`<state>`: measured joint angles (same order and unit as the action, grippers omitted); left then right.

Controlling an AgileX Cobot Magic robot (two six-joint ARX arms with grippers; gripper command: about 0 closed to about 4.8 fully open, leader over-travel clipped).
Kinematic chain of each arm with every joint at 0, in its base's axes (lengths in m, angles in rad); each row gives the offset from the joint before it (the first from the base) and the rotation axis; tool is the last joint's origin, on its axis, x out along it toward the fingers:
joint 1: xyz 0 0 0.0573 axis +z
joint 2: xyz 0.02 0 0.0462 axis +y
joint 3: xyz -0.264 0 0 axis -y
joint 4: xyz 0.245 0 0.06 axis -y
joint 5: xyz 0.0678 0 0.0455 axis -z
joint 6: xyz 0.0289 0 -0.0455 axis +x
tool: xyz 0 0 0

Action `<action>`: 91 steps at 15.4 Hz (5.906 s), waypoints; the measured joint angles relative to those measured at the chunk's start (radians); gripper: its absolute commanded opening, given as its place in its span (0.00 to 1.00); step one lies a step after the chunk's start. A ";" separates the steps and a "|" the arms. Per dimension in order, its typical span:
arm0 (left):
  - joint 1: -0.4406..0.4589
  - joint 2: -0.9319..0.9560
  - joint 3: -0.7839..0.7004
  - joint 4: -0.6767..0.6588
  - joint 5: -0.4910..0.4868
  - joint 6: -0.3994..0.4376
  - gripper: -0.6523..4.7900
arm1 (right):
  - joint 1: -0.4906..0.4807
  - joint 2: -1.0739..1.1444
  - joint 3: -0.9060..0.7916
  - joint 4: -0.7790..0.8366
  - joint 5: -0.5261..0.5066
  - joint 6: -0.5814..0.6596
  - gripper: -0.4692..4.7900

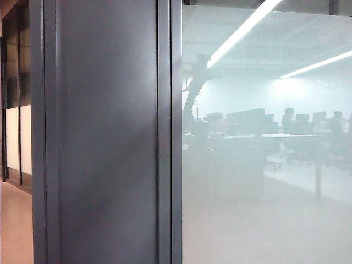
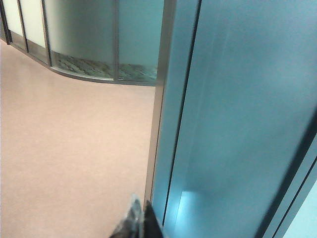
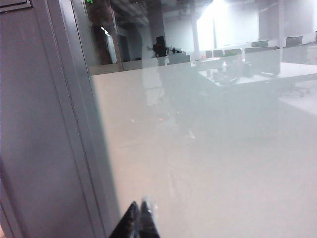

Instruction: Raise the arm to find the leftmost switch on the wall and turn off the lights.

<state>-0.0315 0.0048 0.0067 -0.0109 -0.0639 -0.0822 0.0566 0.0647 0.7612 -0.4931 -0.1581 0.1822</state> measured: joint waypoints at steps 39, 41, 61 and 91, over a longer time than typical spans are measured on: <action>0.000 0.000 0.000 0.014 0.106 0.026 0.11 | 0.000 0.000 0.000 0.000 0.000 0.000 0.09; 0.000 0.000 0.000 0.014 0.106 0.026 0.11 | 0.000 0.000 0.000 0.000 0.000 -0.001 0.09; 0.000 0.000 0.000 0.014 0.106 0.026 0.11 | -0.076 -0.060 -0.754 0.559 0.138 -0.132 0.09; 0.000 0.000 0.000 0.014 0.106 0.026 0.11 | -0.025 -0.060 -0.755 0.562 0.158 -0.131 0.09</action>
<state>-0.0315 0.0048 0.0067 0.0036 0.0422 -0.0566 0.0315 0.0044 0.0059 0.0692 -0.0002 0.0513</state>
